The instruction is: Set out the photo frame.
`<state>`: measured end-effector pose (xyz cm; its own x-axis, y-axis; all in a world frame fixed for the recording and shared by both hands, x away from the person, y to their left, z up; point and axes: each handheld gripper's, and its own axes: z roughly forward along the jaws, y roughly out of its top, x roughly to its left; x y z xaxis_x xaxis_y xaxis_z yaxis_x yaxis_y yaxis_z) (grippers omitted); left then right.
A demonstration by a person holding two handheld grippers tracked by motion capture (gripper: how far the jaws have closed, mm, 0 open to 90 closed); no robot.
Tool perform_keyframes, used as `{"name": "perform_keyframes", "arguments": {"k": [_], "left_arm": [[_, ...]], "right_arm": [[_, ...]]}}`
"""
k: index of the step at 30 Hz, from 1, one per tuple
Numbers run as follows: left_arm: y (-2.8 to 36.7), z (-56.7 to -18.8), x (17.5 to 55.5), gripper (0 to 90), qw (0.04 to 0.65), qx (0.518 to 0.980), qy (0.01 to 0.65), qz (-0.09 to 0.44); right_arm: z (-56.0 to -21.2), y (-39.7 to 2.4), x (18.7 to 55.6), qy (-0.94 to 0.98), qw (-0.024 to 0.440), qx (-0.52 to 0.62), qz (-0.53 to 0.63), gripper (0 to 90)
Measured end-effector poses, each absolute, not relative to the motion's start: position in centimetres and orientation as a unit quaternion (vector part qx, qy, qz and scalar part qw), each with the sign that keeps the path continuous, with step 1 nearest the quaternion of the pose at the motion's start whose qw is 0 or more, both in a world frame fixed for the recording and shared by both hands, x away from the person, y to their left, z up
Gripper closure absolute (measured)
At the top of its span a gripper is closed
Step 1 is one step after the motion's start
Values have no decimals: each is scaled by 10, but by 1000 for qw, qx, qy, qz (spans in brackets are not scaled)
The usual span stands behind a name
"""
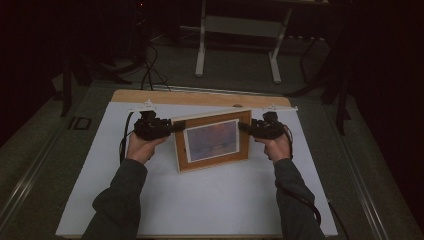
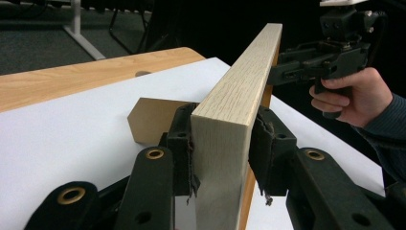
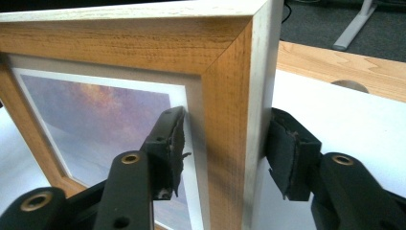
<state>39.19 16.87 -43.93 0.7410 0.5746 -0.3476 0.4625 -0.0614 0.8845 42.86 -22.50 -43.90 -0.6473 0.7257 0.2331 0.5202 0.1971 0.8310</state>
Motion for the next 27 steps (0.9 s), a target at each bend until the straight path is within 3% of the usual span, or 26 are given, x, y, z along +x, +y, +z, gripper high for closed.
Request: {"name": "perform_keyframes", "arguments": {"k": [27], "left_arm": [[164,-447,404,594,598,718,351,54]], "right_arm": [[-445,-228,403,749,149,428,483,606]]}}
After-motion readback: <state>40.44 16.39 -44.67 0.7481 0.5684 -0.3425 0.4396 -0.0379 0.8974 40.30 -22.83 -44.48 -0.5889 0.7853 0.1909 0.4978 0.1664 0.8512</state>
